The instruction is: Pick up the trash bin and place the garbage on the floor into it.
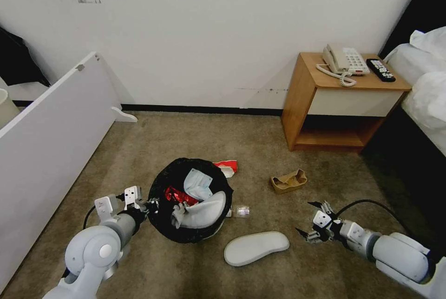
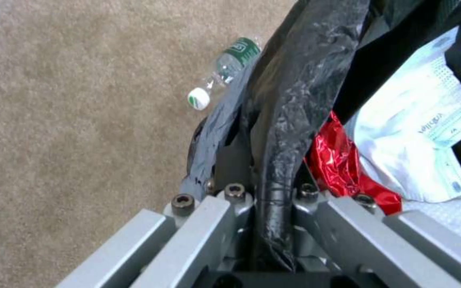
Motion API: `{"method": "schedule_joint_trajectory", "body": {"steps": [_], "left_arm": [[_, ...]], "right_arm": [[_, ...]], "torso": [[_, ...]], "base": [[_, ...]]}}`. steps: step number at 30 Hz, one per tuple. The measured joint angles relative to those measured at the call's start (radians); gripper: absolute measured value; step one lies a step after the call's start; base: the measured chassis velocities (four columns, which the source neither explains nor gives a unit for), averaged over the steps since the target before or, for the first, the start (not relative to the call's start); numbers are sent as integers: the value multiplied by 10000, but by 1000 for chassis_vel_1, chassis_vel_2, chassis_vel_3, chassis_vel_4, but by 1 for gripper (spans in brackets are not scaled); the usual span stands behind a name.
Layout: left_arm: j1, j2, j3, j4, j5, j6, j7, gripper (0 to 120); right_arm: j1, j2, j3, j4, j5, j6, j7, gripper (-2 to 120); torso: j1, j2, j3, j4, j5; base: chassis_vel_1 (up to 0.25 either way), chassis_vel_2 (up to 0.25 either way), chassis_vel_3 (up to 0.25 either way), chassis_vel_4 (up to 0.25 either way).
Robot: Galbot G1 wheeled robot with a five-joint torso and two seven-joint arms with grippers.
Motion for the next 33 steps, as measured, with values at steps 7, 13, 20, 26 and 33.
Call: {"method": "schedule_joint_trajectory", "body": {"steps": [7,13,20,26,33], "left_arm": [[36,-149,-77,-1,41,-27,46,1],[138,-333,-179,39,239,-80,184,1],[190,-443,-316,-26,332,-120,258,1],[228,-502,-392,-4,424,-160,348,1],[76,-681,-296,175,662,-202,444,1]], "right_arm": [[123,-129,-196,-12,-36,-306,-4,100],[1249,-50,-1229,81,239,-820,-143,100],[2823,613,-2890,-74,1125,-1436,-48,100],[2987,705,-3255,-309,1142,-1521,-269,100],[2966,733,-3354,-417,746,-1687,-596,100]], "torso": [[0,0,0,0,-2],[0,0,0,0,-3],[0,0,1,1,-1],[0,0,1,-1,-2],[0,0,1,-1,-2]], "base": [[0,0,0,0],[0,0,0,0],[0,0,0,0],[0,0,0,0],[0,0,0,0]]}}
